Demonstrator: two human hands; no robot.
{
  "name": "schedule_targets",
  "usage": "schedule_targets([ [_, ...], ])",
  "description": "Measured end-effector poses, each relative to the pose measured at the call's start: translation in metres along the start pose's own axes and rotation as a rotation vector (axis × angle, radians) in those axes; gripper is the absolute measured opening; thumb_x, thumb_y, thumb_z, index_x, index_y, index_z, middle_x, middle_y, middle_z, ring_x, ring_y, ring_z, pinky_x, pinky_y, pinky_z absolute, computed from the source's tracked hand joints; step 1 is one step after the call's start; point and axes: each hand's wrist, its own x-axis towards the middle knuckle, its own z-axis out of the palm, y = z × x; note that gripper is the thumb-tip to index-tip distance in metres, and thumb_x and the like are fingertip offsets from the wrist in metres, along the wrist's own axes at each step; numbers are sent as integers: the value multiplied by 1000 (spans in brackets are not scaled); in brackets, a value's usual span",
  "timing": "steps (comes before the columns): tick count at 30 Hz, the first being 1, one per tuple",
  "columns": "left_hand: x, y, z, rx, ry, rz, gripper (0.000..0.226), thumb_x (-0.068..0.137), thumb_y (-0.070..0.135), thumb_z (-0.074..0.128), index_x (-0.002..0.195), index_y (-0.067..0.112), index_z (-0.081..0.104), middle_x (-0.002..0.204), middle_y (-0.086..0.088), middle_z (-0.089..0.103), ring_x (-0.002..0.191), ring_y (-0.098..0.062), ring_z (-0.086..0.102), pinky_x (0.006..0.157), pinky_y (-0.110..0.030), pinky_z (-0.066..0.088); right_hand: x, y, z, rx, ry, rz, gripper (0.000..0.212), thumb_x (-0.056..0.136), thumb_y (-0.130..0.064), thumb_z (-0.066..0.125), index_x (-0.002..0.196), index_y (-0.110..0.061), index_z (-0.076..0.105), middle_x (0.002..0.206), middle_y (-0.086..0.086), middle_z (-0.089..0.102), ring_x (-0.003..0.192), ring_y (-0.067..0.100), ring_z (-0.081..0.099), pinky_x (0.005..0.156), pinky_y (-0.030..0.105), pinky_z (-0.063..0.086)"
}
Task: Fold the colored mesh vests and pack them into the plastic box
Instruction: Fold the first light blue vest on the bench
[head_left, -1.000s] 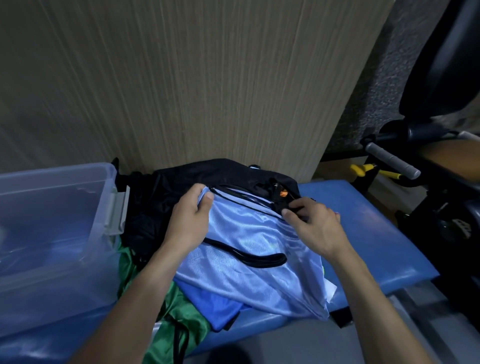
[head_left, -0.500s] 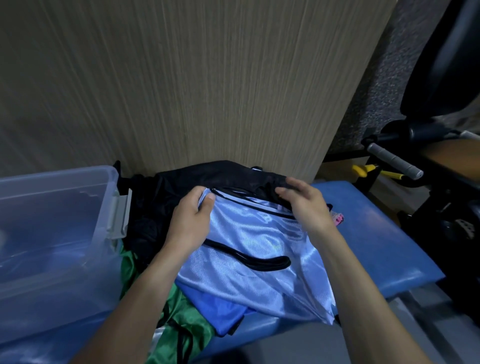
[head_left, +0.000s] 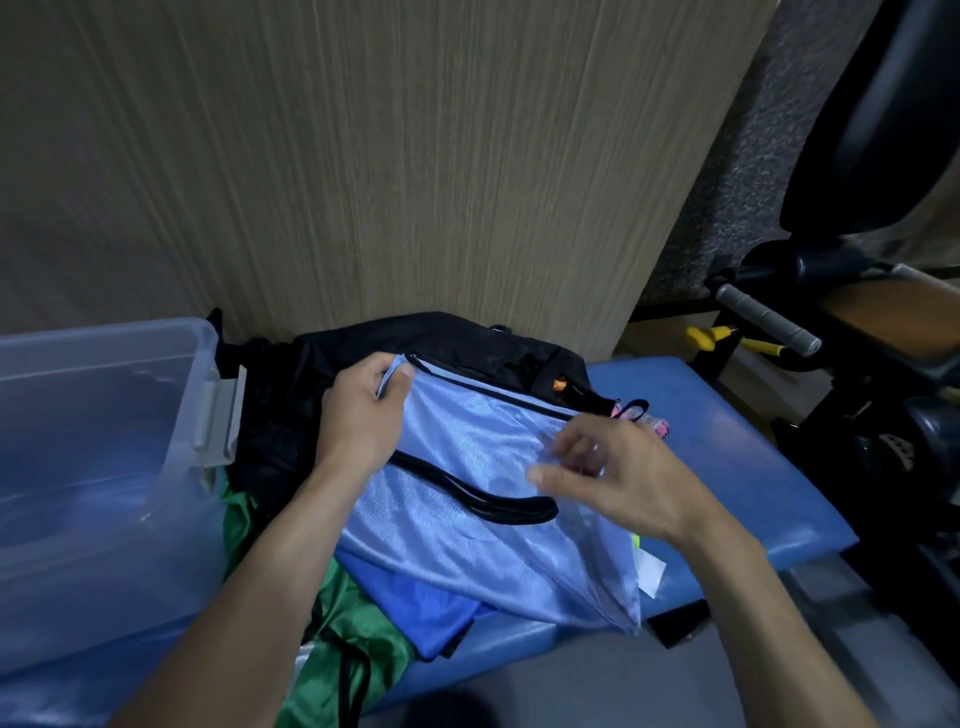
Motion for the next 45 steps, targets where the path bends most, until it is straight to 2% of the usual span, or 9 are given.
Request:
schedule_targets([
  [3, 1, 1, 0, 8, -3, -22, 35, 103, 33, 55, 88, 2, 59, 63, 3, 34, 59, -11, 31, 59, -32, 32, -7, -3, 15, -58, -181, 99, 48, 67, -63, 86, 98, -33, 65, 87, -11, 69, 76, 2, 64, 68, 22, 51],
  [8, 3, 1, -1, 7, 4, -47, 39, 103, 33, 55, 86, -2, 55, 60, 8, 33, 58, -8, 30, 57, -30, 30, -18, -10, 36, 83, -201, -49, 30, 74, -24, 89, 90, -25, 64, 70, -16, 62, 61, 3, 54, 60, 21, 43],
  [16, 4, 1, -3, 71, 13, 10, 36, 103, 29, 55, 80, 2, 55, 58, 5, 35, 55, -10, 29, 54, -30, 29, -49, -7, 54, 108, -458, -150, 45, 80, -24, 87, 119, -26, 65, 94, -2, 68, 80, 12, 65, 74, 23, 53],
  [22, -3, 2, -9, 368, 30, 267, 28, 104, 25, 53, 83, 7, 54, 65, -3, 53, 62, -26, 51, 64, -39, 45, -54, 34, -8, 89, -225, 166, 10, 86, -13, 78, 83, -12, 68, 76, 5, 71, 60, 12, 64, 64, 41, 61],
  [27, -9, 2, -9, 410, -4, 317, 27, 106, 26, 50, 120, 6, 61, 107, -10, 67, 97, -28, 63, 83, -42, 51, -75, 57, -9, 73, -395, 486, 58, 73, -34, 90, 92, 9, 56, 85, 27, 68, 63, 21, 64, 61, 36, 58],
  [31, -12, -3, -10, 400, -21, 304, 19, 105, 24, 51, 95, 7, 55, 88, -6, 59, 83, -28, 58, 73, -43, 47, -95, 55, 19, -27, -226, 421, 54, 61, -36, 94, 86, -14, 51, 68, -2, 67, 51, 11, 58, 50, 33, 53],
  [34, -14, -5, -10, 372, -33, 262, 24, 104, 23, 52, 85, 9, 49, 79, -3, 54, 75, -26, 55, 67, -39, 42, -112, 59, 43, -204, 26, 263, 49, 67, -44, 85, 83, -27, 43, 71, -8, 65, 63, 13, 61, 62, 41, 54],
  [38, -17, -6, -9, 352, -47, 226, 25, 105, 23, 52, 84, 9, 49, 76, -3, 53, 71, -23, 54, 64, -38, 41, -136, 68, 72, -328, 213, 93, 39, 81, -51, 67, 93, -32, 36, 69, -13, 54, 61, 18, 56, 55, 39, 49],
  [45, -11, 0, -10, 344, 7, 155, 22, 104, 19, 50, 98, 3, 64, 72, -2, 56, 79, -33, 57, 71, -33, 38, -144, 70, 62, -156, 76, 66, 12, 84, -33, 56, 96, -34, 58, 70, -26, 56, 59, -1, 50, 62, 31, 49],
])
